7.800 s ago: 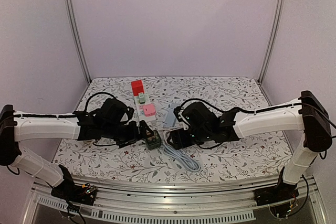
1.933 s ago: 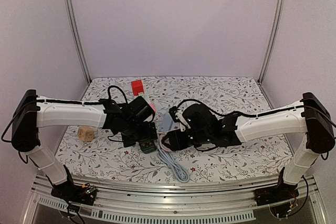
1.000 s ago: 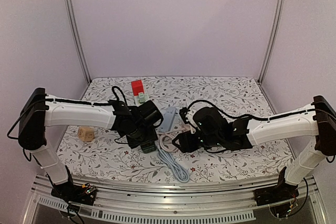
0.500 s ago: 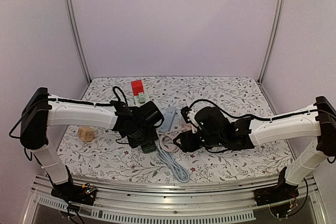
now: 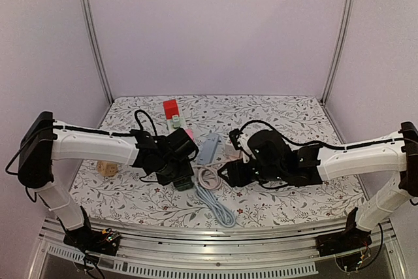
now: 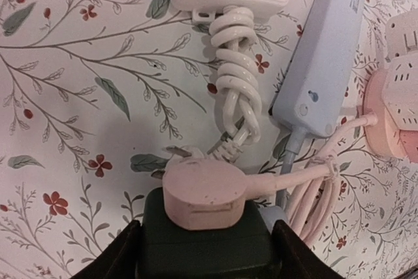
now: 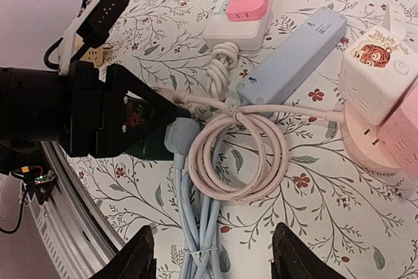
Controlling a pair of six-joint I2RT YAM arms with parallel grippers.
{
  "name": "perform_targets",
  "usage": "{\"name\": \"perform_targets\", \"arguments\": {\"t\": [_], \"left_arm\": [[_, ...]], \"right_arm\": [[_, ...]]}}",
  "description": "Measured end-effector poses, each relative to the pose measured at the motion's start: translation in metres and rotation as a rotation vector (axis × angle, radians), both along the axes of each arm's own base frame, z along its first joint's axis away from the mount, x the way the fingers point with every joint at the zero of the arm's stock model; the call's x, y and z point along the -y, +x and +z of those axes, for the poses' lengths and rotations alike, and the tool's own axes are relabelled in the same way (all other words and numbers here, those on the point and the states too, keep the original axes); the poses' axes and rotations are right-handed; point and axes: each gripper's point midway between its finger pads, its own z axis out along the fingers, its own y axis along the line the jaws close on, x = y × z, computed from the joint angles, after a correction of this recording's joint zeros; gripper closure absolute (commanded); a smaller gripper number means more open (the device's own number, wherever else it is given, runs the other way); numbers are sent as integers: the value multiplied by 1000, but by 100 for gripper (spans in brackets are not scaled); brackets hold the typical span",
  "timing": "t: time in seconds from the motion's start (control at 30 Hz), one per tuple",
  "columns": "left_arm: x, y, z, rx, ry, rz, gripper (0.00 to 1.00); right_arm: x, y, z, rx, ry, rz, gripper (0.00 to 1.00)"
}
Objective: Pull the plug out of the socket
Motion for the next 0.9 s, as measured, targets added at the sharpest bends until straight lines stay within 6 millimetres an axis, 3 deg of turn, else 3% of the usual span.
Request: {"name": "perform_targets", "arguments": {"t": [0.33, 0.7, 0.9], "left_arm": [[-15, -14, 9, 115, -135, -104, 64], [29, -15, 53, 214, -390, -304, 64], [48, -20, 70, 233, -508, -378, 64]], "right_arm": [[0, -4, 18, -47, 42, -6, 40], [-25, -16, 56, -157, 165, 46, 45], [-37, -16, 62, -200, 176, 59, 50]]}}
